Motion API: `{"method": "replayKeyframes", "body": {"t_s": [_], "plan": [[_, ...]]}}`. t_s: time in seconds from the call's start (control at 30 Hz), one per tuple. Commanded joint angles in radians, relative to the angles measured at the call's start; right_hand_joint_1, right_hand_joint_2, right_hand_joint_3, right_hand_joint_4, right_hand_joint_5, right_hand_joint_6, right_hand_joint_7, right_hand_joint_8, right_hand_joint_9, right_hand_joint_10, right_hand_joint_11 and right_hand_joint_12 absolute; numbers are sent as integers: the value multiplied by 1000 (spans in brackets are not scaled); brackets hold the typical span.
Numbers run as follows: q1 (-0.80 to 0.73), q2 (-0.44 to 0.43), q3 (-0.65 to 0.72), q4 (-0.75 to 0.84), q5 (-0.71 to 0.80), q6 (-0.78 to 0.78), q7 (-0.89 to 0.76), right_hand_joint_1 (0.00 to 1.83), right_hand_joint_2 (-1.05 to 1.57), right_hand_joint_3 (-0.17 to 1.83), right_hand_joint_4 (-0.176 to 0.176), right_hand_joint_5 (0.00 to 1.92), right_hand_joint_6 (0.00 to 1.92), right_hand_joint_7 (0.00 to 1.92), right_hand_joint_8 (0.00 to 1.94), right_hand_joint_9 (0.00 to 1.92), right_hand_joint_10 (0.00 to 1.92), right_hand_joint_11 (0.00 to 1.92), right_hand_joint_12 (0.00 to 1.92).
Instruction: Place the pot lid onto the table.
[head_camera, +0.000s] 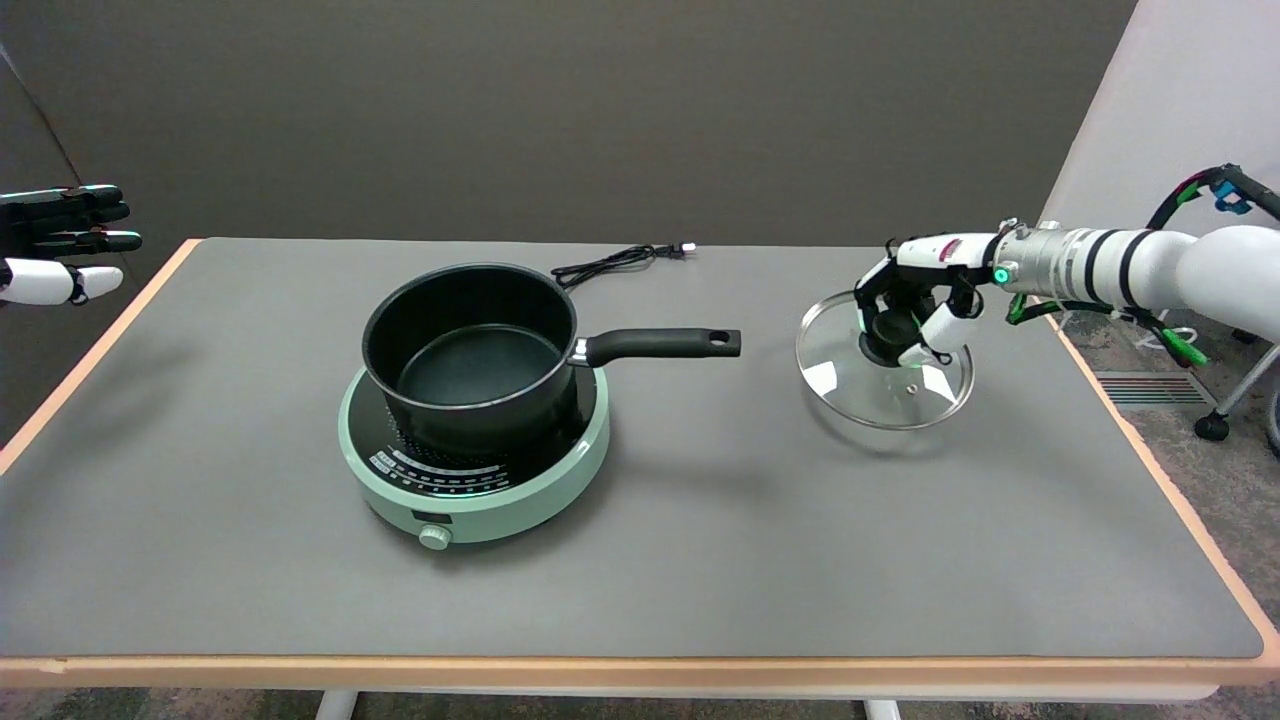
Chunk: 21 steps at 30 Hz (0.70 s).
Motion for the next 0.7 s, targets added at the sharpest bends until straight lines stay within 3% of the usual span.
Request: {"method": "replayKeyframes", "body": {"t_s": [0.03, 0.7], "plan": [[202, -139, -169, -159, -2, 65, -75, 1364, 863, 553, 176, 730, 1144, 931, 1232, 845, 1425, 703, 1161], [455, -259, -426, -287, -7, 90, -75, 1372, 805, 642, 176, 730, 1161, 962, 1223, 846, 1437, 708, 1157]]}}
